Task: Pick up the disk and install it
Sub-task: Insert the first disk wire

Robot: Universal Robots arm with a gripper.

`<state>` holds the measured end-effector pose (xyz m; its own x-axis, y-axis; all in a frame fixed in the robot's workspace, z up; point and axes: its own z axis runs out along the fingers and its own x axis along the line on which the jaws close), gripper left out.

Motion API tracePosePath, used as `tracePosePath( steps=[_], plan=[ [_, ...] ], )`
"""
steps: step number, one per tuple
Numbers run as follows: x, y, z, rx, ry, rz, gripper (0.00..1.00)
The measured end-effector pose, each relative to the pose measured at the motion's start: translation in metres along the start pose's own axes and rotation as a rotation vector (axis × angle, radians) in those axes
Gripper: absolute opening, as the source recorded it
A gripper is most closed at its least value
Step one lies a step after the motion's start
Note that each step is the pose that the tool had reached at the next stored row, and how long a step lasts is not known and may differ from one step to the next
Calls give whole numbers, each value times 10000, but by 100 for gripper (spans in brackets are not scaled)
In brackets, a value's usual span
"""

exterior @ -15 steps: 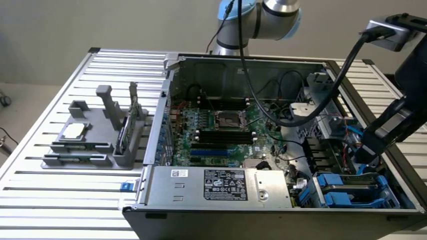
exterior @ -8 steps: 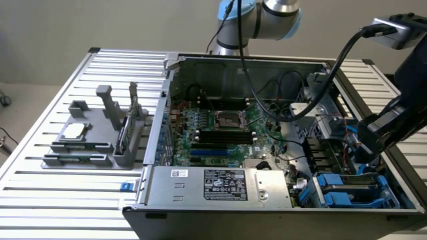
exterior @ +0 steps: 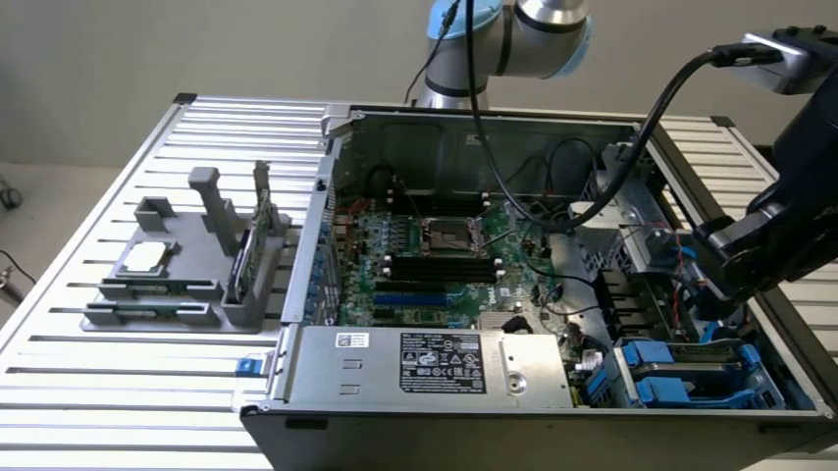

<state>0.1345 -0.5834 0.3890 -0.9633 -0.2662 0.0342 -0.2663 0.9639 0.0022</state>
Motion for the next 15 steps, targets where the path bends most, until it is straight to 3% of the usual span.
tracePosePath(
  steps=[15],
  plan=[
    [-1,0,15,-91,-6,2661,11]
  ],
)
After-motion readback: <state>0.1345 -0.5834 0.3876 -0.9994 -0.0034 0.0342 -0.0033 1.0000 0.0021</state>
